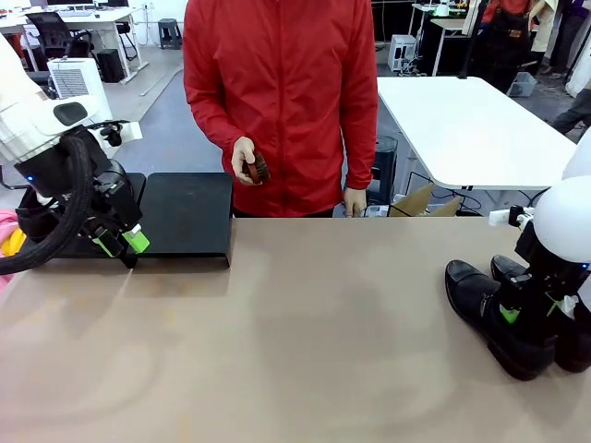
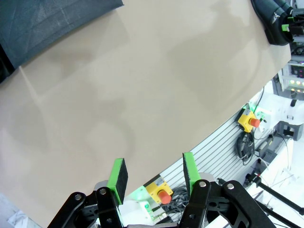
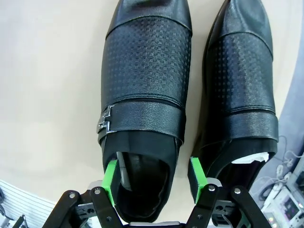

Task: Organize the shoes by placing them on the stand.
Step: Pick up one Shoe and place it in the middle of the table.

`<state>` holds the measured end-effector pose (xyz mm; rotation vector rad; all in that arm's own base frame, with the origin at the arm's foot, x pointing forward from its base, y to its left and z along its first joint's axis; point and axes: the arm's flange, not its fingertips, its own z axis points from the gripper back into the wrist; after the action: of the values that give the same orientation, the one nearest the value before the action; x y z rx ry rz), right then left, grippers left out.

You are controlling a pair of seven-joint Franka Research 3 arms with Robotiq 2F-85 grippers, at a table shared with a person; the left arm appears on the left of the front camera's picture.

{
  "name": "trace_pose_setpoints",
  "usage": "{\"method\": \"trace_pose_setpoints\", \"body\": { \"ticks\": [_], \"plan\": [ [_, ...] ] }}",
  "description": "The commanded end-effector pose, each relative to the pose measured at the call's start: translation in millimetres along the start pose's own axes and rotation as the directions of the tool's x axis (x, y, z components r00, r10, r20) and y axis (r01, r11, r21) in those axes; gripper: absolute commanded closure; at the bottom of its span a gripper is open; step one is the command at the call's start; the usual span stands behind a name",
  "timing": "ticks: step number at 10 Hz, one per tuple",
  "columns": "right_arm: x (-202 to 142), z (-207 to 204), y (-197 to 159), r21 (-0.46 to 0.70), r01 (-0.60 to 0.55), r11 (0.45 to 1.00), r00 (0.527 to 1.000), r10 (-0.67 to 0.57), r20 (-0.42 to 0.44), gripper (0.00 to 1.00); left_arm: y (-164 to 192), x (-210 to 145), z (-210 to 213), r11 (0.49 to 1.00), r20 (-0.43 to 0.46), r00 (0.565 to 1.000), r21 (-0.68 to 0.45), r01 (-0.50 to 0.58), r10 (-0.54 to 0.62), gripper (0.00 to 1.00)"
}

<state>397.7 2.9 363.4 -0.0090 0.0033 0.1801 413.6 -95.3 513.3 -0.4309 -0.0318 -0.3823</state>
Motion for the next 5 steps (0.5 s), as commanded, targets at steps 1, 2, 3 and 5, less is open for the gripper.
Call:
{"method": "trace_pose_setpoints", "body": {
  "ticks": [1,2,3,5],
  "plan": [
    [-2.7,-7.4,-9.9,0.019,0.001,1.000,1.000,-0.001,0.017,0.25,-0.5,-3.0,-0.1,1.000,0.008,1.000,-0.016,0.008,-0.008,0.38],
    [-3.2,-8.9,-12.1,0.024,0.005,1.000,1.000,-0.006,0.015,0.25,-0.5,-3.0,-0.1,1.000,0.008,1.000,-0.016,0.008,-0.008,0.38],
    [-3.9,-11.8,-13.8,0.033,0.008,0.999,1.000,-0.008,0.010,0.25,-0.5,-3.0,-0.1,1.000,0.008,1.000,-0.016,0.008,-0.008,0.38],
    [-3.8,-16.9,-16.0,0.047,0.000,0.999,1.000,0.000,0.006,0.38,-0.5,-3.0,-0.1,1.000,0.008,1.000,-0.016,0.008,-0.008,0.38]
  ]
}}
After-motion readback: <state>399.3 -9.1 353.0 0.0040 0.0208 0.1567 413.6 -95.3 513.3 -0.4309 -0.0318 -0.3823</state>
